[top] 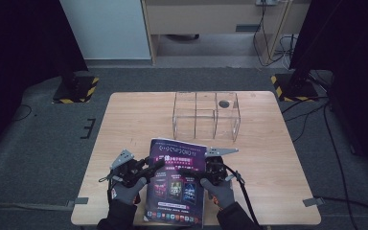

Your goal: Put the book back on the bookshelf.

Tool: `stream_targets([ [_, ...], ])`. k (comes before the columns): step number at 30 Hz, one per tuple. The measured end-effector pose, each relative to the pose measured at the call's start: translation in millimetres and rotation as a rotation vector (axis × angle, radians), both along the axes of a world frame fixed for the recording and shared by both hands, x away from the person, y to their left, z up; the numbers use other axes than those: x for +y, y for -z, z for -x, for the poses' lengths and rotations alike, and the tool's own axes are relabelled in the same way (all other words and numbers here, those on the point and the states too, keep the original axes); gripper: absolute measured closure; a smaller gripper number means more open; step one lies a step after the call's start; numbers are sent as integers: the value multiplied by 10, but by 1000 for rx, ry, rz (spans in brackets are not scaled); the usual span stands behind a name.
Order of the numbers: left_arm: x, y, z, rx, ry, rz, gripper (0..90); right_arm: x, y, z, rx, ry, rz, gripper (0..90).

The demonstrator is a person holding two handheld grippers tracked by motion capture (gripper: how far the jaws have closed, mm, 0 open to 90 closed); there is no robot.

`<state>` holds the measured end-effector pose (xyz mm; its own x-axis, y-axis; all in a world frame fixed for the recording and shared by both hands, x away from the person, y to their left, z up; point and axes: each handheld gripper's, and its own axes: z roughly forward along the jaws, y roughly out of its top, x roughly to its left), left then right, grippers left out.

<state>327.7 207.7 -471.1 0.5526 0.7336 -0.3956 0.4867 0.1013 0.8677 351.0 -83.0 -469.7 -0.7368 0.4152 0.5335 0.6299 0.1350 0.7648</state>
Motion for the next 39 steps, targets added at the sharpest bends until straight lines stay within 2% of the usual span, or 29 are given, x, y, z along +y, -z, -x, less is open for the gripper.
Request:
stream_targets([
  [4,68,-37,7,-25,-36,34,389,5,-49,6,-17,0,20,828],
  [7,132,-48,10,-35,-71,30,348,-11,-56,-7,-23,9,29,829],
  [10,193,-27,-10,-32,-106,5,334,-37,-87,-5,-34,12,20,829],
  [17,340,56,-81,8,-197,-109,315,-85,-263,25,-84,31,6,829],
  [19,371,100,-111,38,-231,-150,313,-96,-320,38,-100,37,1,829],
  [22,393,185,-163,97,-249,-231,305,-110,-410,56,-125,44,-8,830],
  [24,385,246,-199,129,-251,-299,292,-114,-462,64,-137,49,-11,830],
  [27,367,306,-240,163,-251,-375,282,-119,-527,70,-157,58,-12,830],
  [30,354,349,-267,182,-251,-415,277,-128,-588,78,-178,71,-8,829],
  [34,318,413,-296,195,-246,-498,259,-151,-663,72,-198,91,-7,830],
  [39,297,480,-323,206,-244,-551,216,-191,-763,53,-237,126,19,829],
])
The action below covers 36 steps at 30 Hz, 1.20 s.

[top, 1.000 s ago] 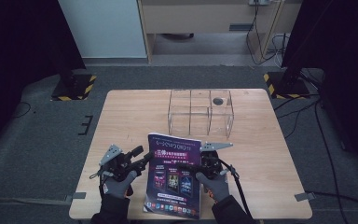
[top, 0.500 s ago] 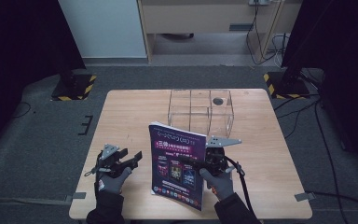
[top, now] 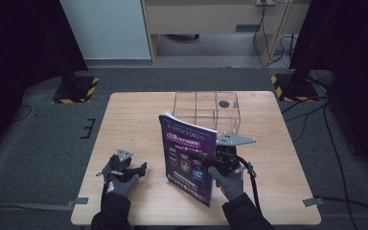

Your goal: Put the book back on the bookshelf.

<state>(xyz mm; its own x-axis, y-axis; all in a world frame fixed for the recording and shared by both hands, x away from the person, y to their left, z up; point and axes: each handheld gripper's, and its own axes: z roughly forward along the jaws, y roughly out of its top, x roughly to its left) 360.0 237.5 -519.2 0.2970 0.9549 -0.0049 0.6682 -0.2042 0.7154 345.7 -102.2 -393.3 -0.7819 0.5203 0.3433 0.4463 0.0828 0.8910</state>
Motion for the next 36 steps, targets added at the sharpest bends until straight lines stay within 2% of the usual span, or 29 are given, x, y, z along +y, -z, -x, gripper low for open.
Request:
stream_targets([
  [7,-1,59,-19,18,4,-43,171,-95,-165,-20,-33,35,-5,829],
  [14,-6,103,-25,28,20,-58,136,-191,-360,-31,-82,86,13,829],
  [18,9,118,-30,28,10,-51,104,-266,-439,-42,-102,111,2,830],
  [20,28,137,-34,39,-9,-21,79,-305,-472,-47,-108,128,-1,829],
  [25,23,173,-38,24,0,-17,8,-380,-525,-63,-122,158,-12,829],
  [36,23,174,-39,24,0,-15,4,-524,-687,-119,-151,229,-27,830],
])
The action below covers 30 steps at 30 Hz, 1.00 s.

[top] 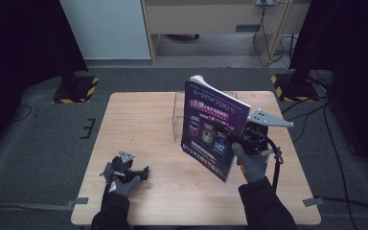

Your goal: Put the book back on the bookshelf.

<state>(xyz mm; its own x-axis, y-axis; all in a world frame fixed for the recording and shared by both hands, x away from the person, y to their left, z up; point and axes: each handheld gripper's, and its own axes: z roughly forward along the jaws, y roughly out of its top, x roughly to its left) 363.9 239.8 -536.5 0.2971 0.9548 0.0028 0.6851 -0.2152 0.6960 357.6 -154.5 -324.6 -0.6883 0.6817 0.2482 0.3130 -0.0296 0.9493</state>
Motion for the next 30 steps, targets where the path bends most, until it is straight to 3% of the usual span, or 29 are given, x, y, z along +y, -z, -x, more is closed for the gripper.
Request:
stream_targets([
  [16,-2,1,-2,1,2,0,0,-82,-310,-84,-65,85,-3,829],
  [30,-2,1,-2,1,3,0,0,-225,-438,-214,-98,186,-4,830],
])
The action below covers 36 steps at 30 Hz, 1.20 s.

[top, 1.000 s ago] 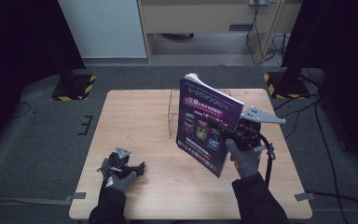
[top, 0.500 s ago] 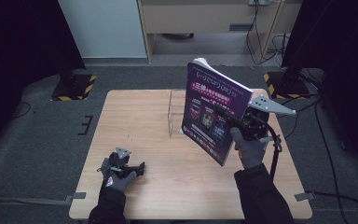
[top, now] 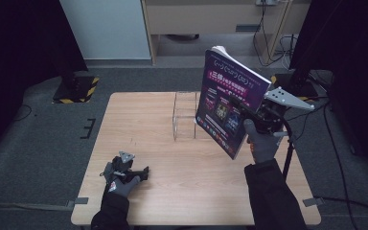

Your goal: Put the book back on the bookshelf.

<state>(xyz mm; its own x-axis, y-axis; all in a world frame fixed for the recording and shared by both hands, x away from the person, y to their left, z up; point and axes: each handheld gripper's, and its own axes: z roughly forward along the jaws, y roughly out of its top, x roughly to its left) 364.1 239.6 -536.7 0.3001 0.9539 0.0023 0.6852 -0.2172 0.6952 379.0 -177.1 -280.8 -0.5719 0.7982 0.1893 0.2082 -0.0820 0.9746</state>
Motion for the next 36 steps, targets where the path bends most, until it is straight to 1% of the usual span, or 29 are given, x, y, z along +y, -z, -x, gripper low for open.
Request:
stream_targets([
  [4,0,0,0,0,0,0,0,-56,-13,-46,-1,32,2,829],
  [6,0,0,0,0,0,0,0,-87,-21,-71,-5,49,11,829],
  [10,-1,0,0,0,0,0,0,-179,-33,-114,-8,79,-8,829],
  [21,-1,0,0,0,0,0,0,-367,-66,-220,-11,156,-13,830],
  [26,-1,0,0,0,0,0,0,-407,-45,-282,-7,183,-21,829],
  [31,-1,0,0,0,0,0,0,-405,-21,-347,-10,202,-29,829],
  [36,-1,0,0,0,0,0,0,-378,16,-418,-9,223,-19,829],
])
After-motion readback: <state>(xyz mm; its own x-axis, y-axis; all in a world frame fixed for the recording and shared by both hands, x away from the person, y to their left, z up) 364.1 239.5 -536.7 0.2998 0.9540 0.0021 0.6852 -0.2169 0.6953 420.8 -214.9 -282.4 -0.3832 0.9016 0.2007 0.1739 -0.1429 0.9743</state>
